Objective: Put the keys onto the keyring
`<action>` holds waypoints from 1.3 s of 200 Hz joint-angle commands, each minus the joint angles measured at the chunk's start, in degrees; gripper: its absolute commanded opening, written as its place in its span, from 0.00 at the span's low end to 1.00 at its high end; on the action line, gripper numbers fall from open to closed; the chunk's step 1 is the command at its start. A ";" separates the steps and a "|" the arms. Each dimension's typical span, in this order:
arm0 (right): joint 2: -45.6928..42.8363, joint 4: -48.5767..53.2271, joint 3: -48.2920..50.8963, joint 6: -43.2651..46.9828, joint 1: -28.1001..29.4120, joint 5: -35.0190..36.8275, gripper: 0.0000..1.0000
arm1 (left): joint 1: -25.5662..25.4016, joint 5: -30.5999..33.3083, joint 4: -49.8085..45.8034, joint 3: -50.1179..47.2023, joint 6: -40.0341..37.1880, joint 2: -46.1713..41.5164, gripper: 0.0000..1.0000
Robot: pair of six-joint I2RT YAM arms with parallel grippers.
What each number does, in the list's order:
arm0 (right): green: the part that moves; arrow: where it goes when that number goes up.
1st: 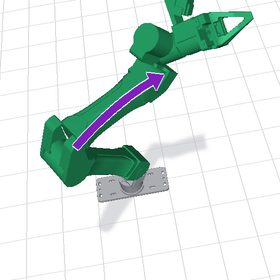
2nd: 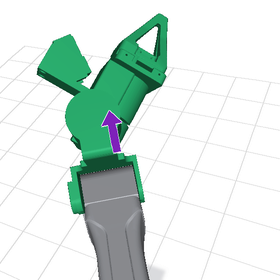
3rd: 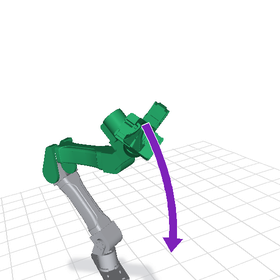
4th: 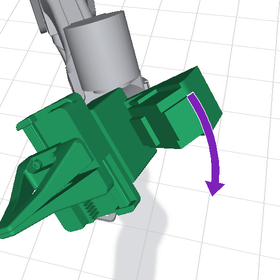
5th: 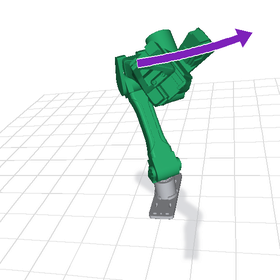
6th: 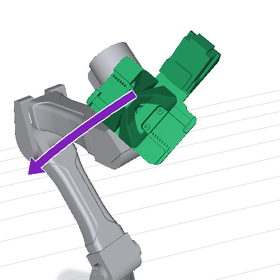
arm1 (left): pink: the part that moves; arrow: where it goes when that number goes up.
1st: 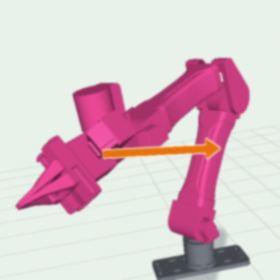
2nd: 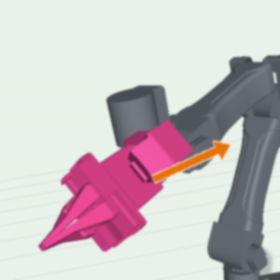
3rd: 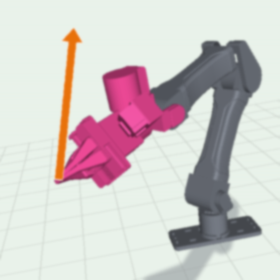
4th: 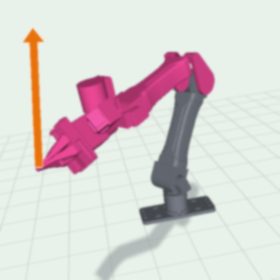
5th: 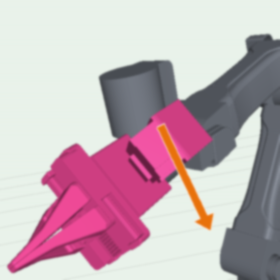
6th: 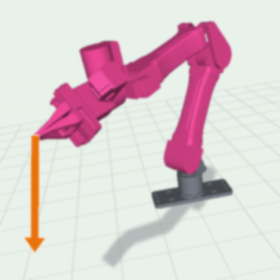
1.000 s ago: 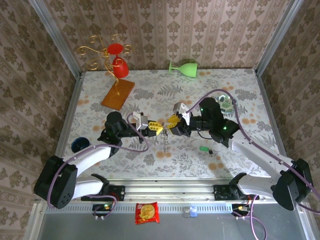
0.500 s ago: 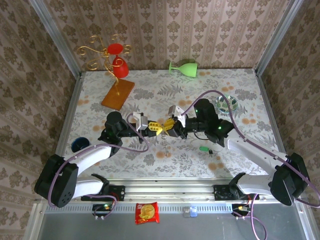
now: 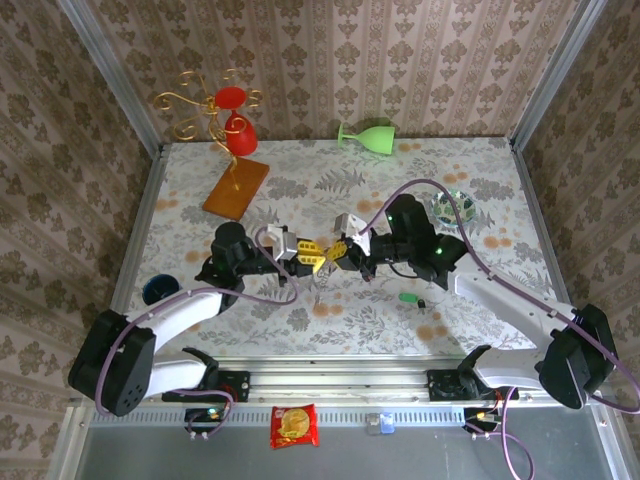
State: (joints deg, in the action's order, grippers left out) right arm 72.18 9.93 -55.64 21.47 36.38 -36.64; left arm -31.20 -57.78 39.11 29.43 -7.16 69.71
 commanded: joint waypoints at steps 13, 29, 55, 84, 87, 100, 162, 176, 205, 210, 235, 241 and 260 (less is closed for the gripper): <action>1.87 11.32 -6.32 8.01 1.78 2.13 0.00 | -1.22 2.62 -19.17 5.53 -12.61 -2.04 0.17; 3.08 13.71 -8.19 9.77 2.95 3.49 0.00 | -1.23 2.98 -19.37 5.90 -12.58 -1.91 0.17; 5.52 17.84 -11.45 12.74 5.03 6.87 0.00 | -1.23 2.41 -18.28 6.40 -11.63 -1.70 0.15; 5.66 17.04 -12.59 11.14 4.70 5.22 0.00 | -0.89 1.13 -18.54 6.61 -11.83 -1.60 0.00; 5.42 16.15 -12.15 10.22 4.30 4.73 0.01 | -0.88 1.01 -18.39 6.53 -11.76 -1.60 0.00; 3.78 11.32 -9.70 5.10 1.62 1.41 0.33 | -0.64 0.67 -16.42 5.79 -10.61 -1.77 0.00; -3.07 -1.05 2.14 -1.44 -0.47 4.80 0.42 | 0.09 0.71 5.68 0.79 4.37 0.94 0.00; -4.69 -2.86 3.89 0.15 1.06 11.27 0.40 | 0.09 1.40 7.14 0.66 6.34 1.58 0.00; -7.10 -6.93 6.45 2.78 3.22 20.64 0.37 | -0.08 2.65 7.26 0.71 8.74 2.09 0.00; -7.29 -7.43 6.58 3.23 3.56 21.61 0.37 | -0.17 2.88 7.27 0.72 9.08 2.16 0.00; -7.03 -7.89 6.54 5.36 4.80 23.69 0.33 | -0.51 3.20 7.25 0.63 9.57 2.27 0.00; -6.82 -7.83 6.46 5.66 4.91 23.72 0.32 | -0.57 3.24 7.27 0.64 9.63 2.32 0.00; -6.31 -7.99 6.12 6.14 5.28 23.72 0.27 | -0.79 3.28 7.11 0.55 9.72 2.23 0.00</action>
State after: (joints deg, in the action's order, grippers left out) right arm 65.84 4.23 -49.71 25.71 40.97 -16.10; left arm -31.51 -54.57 43.18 30.24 0.51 71.68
